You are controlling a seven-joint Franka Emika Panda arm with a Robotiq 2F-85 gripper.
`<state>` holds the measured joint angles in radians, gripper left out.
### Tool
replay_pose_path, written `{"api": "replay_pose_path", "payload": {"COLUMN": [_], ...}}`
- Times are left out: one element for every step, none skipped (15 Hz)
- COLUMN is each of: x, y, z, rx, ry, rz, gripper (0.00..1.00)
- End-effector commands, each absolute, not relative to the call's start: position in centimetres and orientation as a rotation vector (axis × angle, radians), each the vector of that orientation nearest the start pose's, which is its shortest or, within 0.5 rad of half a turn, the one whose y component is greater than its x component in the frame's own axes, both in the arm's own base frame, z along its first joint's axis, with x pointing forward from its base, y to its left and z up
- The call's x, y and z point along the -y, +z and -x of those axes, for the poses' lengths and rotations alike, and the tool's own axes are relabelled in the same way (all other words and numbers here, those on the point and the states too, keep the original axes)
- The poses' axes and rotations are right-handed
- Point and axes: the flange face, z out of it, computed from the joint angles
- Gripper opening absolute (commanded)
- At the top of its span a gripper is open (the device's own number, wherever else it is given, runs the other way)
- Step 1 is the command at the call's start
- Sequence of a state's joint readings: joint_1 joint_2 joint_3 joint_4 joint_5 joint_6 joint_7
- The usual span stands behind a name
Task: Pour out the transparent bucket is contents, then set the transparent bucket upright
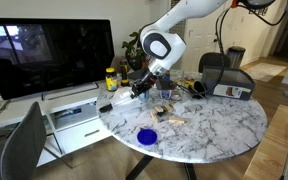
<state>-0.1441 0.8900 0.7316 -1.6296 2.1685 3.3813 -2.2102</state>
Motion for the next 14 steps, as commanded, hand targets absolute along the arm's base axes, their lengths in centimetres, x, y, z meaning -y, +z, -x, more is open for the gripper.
{"api": "replay_pose_path", "payload": {"x": [-21.9, -22.1, -22.4, -22.8, -23.2, -23.7, -24.2, -24.8, -25.5, -26.2, -26.9, -27.6, -28.3, -29.0], "y": [19.5, 20.4, 21.4, 22.3, 23.4, 24.4, 25.4, 26.5, 27.5, 28.4, 29.1, 29.6, 29.9, 30.1], "z": [-54.6, -54.1, -53.4, -52.6, -51.7, -50.7, -50.0, -49.3, -48.8, -48.4, -48.0, -47.6, -47.5, -47.4], "rx": [0.291, 0.317, 0.351, 0.394, 0.450, 0.519, 0.574, 0.625, 0.679, 0.736, 0.797, 0.863, 0.926, 0.995], "ry": [-0.708, -0.709, -0.708, -0.703, -0.687, -0.659, -0.635, -0.608, -0.582, -0.553, -0.521, -0.483, -0.450, -0.423], "rz": [2.624, 2.637, 2.645, 2.669, 2.703, 2.743, 2.788, 2.830, 2.869, 2.908, 2.942, 2.968, 2.998, 3.024], "gripper": [0.00, 0.00, 0.00, 0.01, 0.01, 0.01, 0.01, 0.01, 0.01, 0.01, 0.01, 0.01, 0.01, 0.01]}}
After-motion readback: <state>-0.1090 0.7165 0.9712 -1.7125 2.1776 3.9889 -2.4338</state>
